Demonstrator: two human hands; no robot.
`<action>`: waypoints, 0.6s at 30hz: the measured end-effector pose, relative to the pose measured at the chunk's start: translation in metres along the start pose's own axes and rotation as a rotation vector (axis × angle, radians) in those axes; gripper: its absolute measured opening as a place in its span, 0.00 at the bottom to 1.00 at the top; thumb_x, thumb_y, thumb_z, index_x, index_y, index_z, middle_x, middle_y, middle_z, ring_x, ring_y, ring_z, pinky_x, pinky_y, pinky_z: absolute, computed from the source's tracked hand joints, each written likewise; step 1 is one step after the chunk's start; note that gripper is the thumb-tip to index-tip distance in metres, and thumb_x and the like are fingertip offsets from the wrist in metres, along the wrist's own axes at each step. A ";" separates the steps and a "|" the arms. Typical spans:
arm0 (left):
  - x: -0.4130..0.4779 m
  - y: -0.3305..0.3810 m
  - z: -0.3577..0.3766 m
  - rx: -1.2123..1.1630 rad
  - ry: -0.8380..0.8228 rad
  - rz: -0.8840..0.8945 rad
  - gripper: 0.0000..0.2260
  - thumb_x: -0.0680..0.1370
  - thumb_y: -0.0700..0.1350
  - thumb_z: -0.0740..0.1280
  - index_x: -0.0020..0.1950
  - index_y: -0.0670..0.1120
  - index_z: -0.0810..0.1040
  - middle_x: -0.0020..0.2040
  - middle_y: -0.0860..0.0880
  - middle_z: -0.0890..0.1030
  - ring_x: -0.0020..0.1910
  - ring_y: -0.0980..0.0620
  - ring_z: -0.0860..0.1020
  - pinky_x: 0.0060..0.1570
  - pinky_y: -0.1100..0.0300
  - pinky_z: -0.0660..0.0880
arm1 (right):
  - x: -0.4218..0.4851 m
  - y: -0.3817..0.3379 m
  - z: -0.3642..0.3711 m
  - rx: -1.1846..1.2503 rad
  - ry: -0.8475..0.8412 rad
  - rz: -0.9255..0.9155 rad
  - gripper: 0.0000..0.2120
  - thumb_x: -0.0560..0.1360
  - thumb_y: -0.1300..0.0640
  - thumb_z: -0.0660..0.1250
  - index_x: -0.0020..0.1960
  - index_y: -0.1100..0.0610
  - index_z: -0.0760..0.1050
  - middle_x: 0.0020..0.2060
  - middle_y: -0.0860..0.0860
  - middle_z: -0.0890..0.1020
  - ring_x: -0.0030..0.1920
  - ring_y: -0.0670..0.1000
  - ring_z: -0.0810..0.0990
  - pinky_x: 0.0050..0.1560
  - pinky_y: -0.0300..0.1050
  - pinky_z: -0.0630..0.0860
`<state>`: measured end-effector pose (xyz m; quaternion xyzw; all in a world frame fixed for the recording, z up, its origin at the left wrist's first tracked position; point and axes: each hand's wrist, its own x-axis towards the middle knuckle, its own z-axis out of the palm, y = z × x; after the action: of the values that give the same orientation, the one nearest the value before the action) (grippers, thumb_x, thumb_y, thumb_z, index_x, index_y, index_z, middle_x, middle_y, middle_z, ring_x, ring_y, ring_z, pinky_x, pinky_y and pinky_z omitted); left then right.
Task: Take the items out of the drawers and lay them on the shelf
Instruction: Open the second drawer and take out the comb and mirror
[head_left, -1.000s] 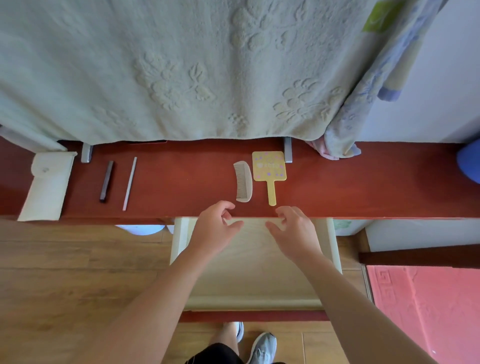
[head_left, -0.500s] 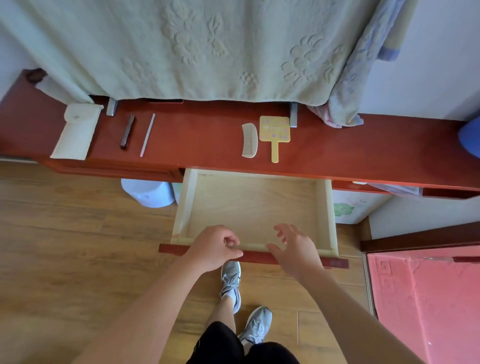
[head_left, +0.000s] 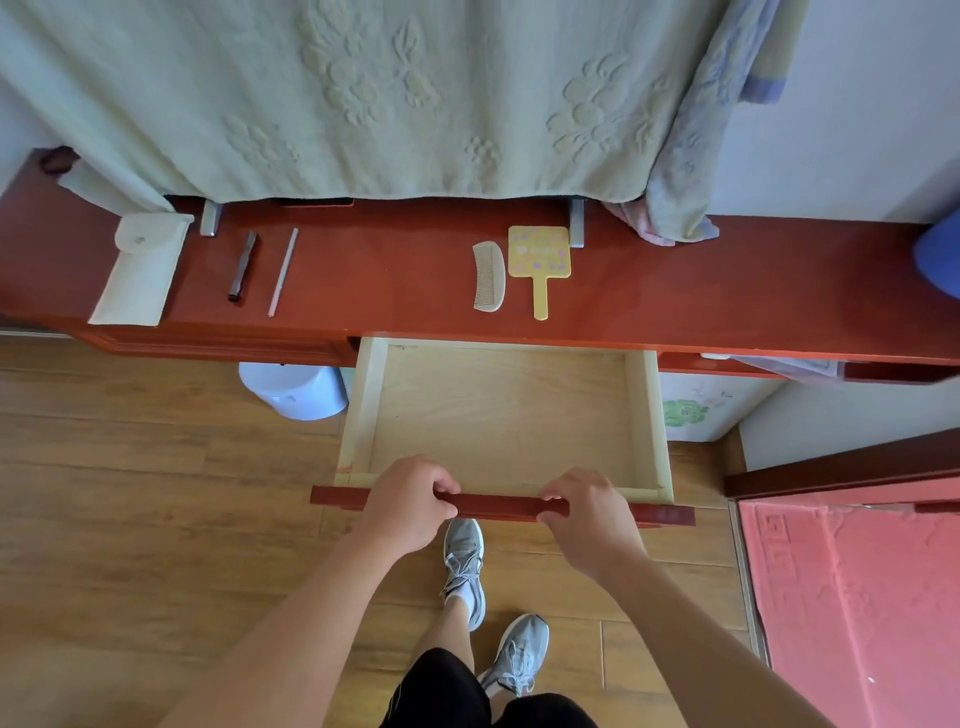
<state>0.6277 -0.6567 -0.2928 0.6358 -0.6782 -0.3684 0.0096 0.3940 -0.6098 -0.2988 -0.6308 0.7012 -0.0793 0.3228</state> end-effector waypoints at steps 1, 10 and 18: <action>0.003 0.000 0.000 0.005 0.019 0.008 0.09 0.73 0.44 0.76 0.52 0.52 0.84 0.48 0.58 0.79 0.50 0.56 0.78 0.53 0.59 0.75 | 0.004 0.000 -0.001 0.001 0.017 0.000 0.11 0.74 0.54 0.71 0.56 0.51 0.81 0.53 0.44 0.79 0.57 0.47 0.73 0.55 0.42 0.72; 0.060 0.010 -0.020 0.175 0.319 0.155 0.34 0.69 0.50 0.79 0.71 0.50 0.69 0.69 0.49 0.70 0.70 0.46 0.68 0.68 0.51 0.66 | 0.068 -0.006 -0.022 -0.106 0.205 -0.003 0.26 0.69 0.51 0.76 0.65 0.52 0.74 0.61 0.49 0.75 0.62 0.53 0.70 0.64 0.48 0.69; 0.120 0.016 -0.053 0.367 0.245 0.148 0.58 0.66 0.61 0.78 0.81 0.49 0.41 0.82 0.49 0.42 0.80 0.46 0.41 0.78 0.41 0.46 | 0.122 -0.013 -0.054 -0.255 0.159 -0.012 0.56 0.67 0.44 0.76 0.80 0.52 0.41 0.79 0.49 0.47 0.78 0.50 0.38 0.78 0.49 0.41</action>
<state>0.6165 -0.7879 -0.3007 0.6155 -0.7723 -0.1573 0.0032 0.3756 -0.7422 -0.2934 -0.6626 0.7251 -0.0410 0.1830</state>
